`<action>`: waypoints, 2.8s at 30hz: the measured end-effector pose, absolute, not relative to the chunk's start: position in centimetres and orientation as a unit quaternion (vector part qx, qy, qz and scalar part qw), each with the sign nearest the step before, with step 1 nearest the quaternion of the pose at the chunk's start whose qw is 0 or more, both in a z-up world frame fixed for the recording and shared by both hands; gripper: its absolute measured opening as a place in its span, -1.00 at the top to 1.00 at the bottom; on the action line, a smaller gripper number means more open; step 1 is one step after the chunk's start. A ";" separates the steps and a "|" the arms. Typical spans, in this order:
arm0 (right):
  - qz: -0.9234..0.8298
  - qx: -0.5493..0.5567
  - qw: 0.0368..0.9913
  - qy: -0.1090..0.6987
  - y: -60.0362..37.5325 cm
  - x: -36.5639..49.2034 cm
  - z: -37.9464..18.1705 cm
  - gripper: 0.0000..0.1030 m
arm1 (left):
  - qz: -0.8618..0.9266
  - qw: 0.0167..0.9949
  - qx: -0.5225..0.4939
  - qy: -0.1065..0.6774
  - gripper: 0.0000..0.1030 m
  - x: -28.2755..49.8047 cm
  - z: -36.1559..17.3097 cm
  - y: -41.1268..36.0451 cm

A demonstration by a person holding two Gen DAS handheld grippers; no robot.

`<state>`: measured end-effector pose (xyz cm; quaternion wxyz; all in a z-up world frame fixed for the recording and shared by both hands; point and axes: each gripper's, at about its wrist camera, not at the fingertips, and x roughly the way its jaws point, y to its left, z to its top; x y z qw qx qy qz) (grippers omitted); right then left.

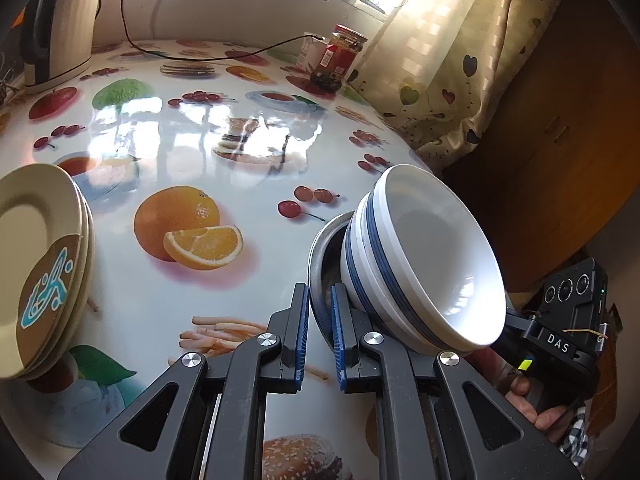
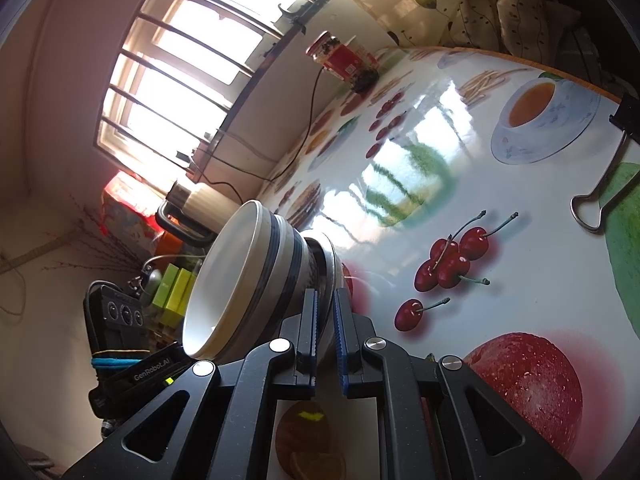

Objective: Organize plates and bowls
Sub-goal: 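Lift the steel bowl stack with both tools and carry it toward the cream plates, then lower the steel bowl stack onto the cream plate stack with both tools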

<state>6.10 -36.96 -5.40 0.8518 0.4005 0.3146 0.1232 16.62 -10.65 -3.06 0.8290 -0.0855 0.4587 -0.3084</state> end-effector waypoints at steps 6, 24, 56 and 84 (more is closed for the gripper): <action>0.129 0.397 0.853 0.314 -36.5 6.1 -4.9 0.81 | -0.305 0.833 -0.088 0.454 0.80 16.4 -2.6 -10.3; 0.157 0.384 0.855 0.311 -34.1 7.4 -2.7 0.81 | -0.281 0.850 -0.099 0.434 0.81 15.4 -0.2 -7.6; 0.229 0.350 0.843 0.337 -27.3 13.3 0.0 0.81 | -0.211 0.875 -0.134 0.414 0.81 16.8 2.1 -0.2; 0.296 0.320 0.819 0.374 -19.6 19.1 0.0 0.81 | -0.134 0.888 -0.162 0.409 0.81 17.8 1.7 7.4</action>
